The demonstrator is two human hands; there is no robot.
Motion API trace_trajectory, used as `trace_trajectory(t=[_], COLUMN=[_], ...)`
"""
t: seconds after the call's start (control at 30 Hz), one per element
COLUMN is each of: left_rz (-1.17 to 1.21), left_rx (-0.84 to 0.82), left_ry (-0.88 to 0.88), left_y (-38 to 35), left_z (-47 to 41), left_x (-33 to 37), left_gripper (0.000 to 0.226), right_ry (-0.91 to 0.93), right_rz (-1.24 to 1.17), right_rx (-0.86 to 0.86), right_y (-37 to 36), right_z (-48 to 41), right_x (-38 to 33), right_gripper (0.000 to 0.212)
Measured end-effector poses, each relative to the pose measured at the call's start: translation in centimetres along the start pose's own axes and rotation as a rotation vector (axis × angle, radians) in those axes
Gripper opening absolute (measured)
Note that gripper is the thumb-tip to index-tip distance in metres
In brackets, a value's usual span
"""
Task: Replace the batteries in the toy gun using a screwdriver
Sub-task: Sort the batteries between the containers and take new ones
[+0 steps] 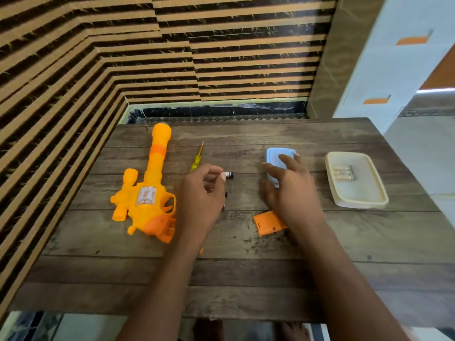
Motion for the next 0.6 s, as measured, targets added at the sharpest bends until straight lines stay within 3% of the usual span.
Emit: trace_trajectory(t=[0.1, 0.23, 0.37, 0.5, 0.6], left_rz=[0.068, 0.201, 0.376, 0.725, 0.882], left_rx=[0.024, -0.004, -0.058, -0.167, -0.237], left_ry=[-0.061, -0.083, 0.093, 0.302, 0.355], left_y=[-0.4, -1.6, -2.7, -3.1, -3.0], left_z=[0.1, 0.0, -0.1, 0.0, 0.0], left_x=[0.9, 1.8, 1.4, 1.9, 2.3], left_gripper=[0.007, 0.012, 0.024, 0.032, 0.033], right_ry=[0.005, -0.033, 0.007, 0.185, 0.249], right_rz=[-0.097, -0.194, -0.350, -0.477, -0.512], right_rx=[0.193, 0.317, 0.375, 0.362, 0.345], right_y=[0.5, 1.1, 1.7, 2.0, 1.7], right_z=[0.1, 0.3, 0.6, 1.4, 1.9], right_x=[-0.3, -0.6, -1.5, -2.7, -3.4], right_gripper=[0.034, 0.022, 0.026, 0.026, 0.029])
Point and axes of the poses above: each hand's wrist, its own z-axis away from the middle knuckle, its own y-axis out of the back of the hand, x = y × z, the point moved 3 cm from there along -z, towards the middle knuckle, and after that the axes turned 5 degrees about -x, right-handed, at the moved point
